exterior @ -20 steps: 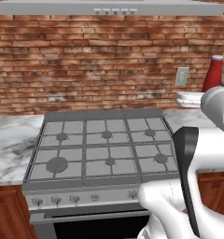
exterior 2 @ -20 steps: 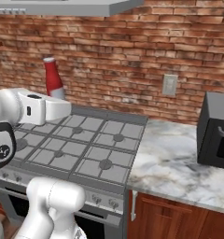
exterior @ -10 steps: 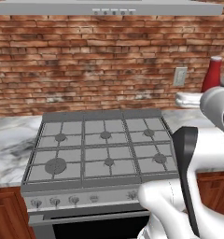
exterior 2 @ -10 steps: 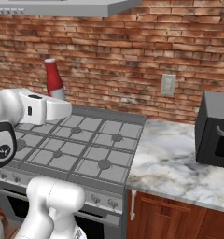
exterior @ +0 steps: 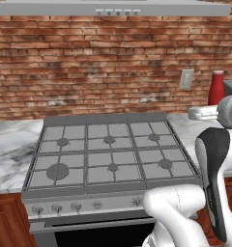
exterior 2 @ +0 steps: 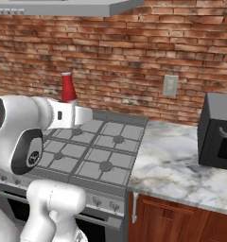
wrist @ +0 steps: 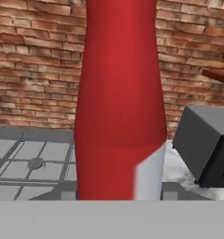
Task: Take 2 condiments from the cabinet and move them on the counter near the stove.Make sure the condiments are lined up with each other, next to each other.
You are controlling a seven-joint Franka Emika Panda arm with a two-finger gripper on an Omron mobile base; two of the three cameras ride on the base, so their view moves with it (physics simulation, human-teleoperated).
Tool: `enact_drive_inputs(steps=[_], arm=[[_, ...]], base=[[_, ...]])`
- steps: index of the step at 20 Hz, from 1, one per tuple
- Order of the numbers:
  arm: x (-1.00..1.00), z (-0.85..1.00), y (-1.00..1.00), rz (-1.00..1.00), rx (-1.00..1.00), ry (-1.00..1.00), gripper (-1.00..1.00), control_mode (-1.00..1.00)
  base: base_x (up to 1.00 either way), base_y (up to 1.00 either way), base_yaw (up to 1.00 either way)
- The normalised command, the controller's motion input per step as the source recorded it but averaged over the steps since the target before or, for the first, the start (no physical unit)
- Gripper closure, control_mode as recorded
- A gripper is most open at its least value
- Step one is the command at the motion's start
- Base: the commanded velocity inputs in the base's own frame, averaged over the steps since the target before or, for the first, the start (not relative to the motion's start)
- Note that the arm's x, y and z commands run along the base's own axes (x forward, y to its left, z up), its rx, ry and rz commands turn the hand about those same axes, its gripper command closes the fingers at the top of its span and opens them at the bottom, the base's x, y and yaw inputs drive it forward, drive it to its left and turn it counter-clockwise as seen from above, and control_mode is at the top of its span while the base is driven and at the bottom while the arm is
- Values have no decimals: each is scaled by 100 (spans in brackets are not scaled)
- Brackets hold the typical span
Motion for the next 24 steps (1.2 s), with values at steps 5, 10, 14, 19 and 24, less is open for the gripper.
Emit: enact_drive_inputs(steps=[5, 10, 14, 19, 24], arm=[[13, -36, -56, 29, 0, 1, 100, -100], [16, -39, -48, 27, 1, 1, 100, -100], [23, -38, -53, 20, 0, 2, 100, -100], [16, -30, -52, 7, 0, 0, 100, -100], [25, -49, -27, 26, 1, 0, 100, -100]], base=[[0, 0, 0], [0, 0, 0], [0, 0, 0], [0, 0, 0], [0, 0, 0]])
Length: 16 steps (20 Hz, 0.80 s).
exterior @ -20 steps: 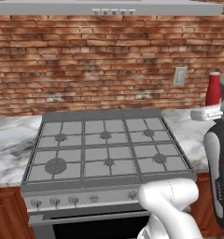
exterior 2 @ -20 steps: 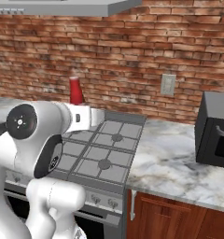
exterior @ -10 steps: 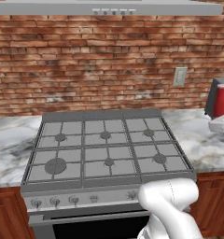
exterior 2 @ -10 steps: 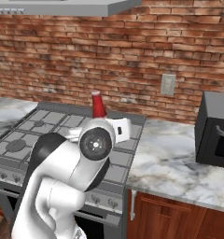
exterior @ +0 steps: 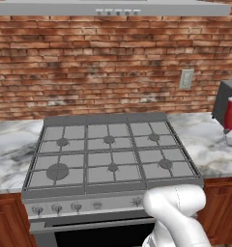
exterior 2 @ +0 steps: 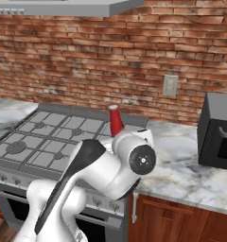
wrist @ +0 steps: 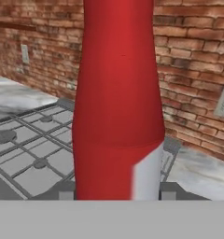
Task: Take 2 condiments from the cabinet and move them on the counter near the stove.Make sure the condiments are lined up with each other, next to each other.
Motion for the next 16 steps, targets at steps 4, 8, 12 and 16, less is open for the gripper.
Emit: enact_drive_inputs(steps=[4, 8, 12, 16], arm=[[34, -47, -3, 39, 5, 0, 100, -100], [31, -33, 0, 38, 10, 0, 100, -100], [32, -31, -8, 21, 5, -4, 100, -100], [35, -23, -18, 9, 9, -1, 100, -100]], base=[[0, 0, 0], [0, 0, 0], [0, 0, 0], [0, 0, 0]])
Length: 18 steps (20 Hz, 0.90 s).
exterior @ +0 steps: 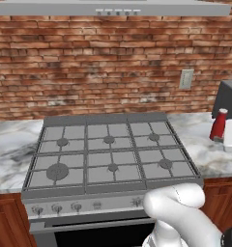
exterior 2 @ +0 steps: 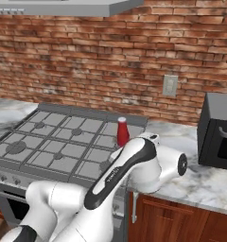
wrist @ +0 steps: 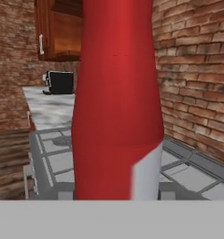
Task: Take 2 condiments from the cabinet and move them on the counter near the stove.Make sure the condiments are lined up with each other, next to each other.
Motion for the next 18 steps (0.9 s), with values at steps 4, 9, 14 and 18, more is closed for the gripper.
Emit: enact_drive_inputs(steps=[4, 9, 14, 18], arm=[[9, -5, -13, 2, 6, 0, 100, -100], [0, -7, 0, 0, 0, 0, 100, -100], [3, -32, 0, 0, 0, 0, 100, -100], [5, -41, 0, 0, 0, 0, 100, -100]], base=[[0, 0, 0], [0, 0, 0], [0, 0, 0], [0, 0, 0]])
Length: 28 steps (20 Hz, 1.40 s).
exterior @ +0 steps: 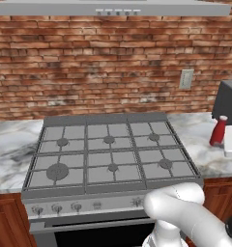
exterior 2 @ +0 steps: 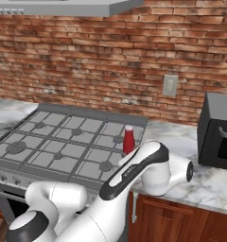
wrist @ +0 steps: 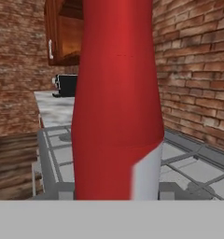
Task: Take 2 condiments from the cabinet and move them on the counter near the stove.Make sure the condiments are lined up with each other, next to each other.
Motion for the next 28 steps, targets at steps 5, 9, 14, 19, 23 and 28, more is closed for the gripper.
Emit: enact_drive_inputs(steps=[5, 9, 14, 19, 23, 28], arm=[[6, -38, 0, 0, 0, 0, 100, -100], [6, -36, 0, 0, 0, 0, 100, -100], [5, -36, 0, 0, 0, 0, 100, -100], [6, -35, -3, 0, 0, 0, 100, -100], [15, -31, -16, 0, 2, 0, 100, -100], [25, -27, -30, 0, 3, 0, 100, -100]], base=[[0, 0, 0], [0, 0, 0], [0, 0, 0], [0, 0, 0], [0, 0, 0], [0, 0, 0]])
